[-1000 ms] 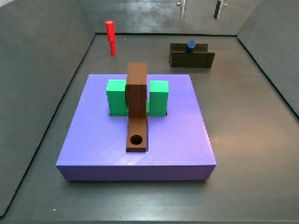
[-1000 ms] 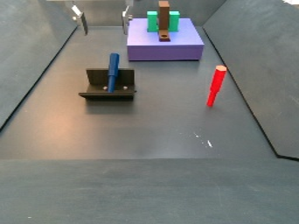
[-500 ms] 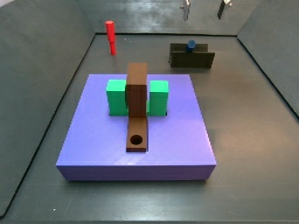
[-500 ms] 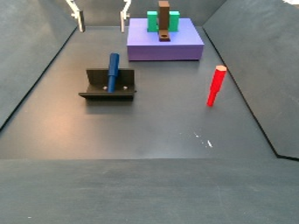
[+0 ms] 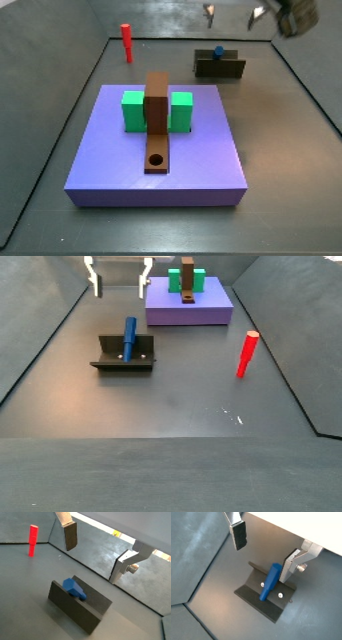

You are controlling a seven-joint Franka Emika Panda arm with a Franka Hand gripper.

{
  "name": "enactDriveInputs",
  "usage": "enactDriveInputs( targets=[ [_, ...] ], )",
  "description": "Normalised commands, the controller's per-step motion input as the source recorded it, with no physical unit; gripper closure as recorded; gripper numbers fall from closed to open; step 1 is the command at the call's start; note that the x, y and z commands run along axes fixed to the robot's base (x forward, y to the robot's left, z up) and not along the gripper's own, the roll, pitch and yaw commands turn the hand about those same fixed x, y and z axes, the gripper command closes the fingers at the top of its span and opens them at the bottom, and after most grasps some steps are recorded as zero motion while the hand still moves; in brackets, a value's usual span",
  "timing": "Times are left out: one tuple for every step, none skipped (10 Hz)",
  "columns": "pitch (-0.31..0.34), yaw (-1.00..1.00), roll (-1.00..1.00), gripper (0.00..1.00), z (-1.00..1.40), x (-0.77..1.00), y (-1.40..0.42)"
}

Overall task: Pick up the blue object. Move up. Place the blue object on the fixture. Regrasp the blue object. Move to above the board. Insert the blue object.
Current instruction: Regrasp the blue object.

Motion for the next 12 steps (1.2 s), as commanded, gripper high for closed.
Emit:
enactDriveInputs(
  targets=[
    [0.0, 0.03, 0.55, 0.0, -0.44, -0.2, -0.04],
    [-0.1, 0.13, 0.35, 0.0, -0.32, -0.15, -0.01],
    [0.0, 0.18, 0.06, 0.0, -0.03, 0.0, 0.01],
    [-0.149, 0.28, 0.0, 0.0, 0.0, 0.0, 0.0],
    [-0.294, 0.35, 0.0, 0.0, -0.08, 0.0, 0.0],
    [-0.317, 0.36, 0.09, 0.0, -0.05, 0.02, 0.0],
    [-0.329, 0.37, 0.17, 0.0, -0.09, 0.07, -0.02],
    [-0.046, 0.24, 0.19, 0.0, -0.15, 0.17, 0.0],
    [-0.08, 0.0, 0.02, 0.0, -0.42, 0.07, 0.0],
    [-0.237, 0.0, 0.0, 0.0, -0.61, 0.0, -0.01],
    [-0.3, 0.0, 0.0, 0.0, -0.53, 0.0, -0.01],
    [-0.234, 0.07, 0.0, 0.0, -0.23, 0.02, 0.0]
  ],
)
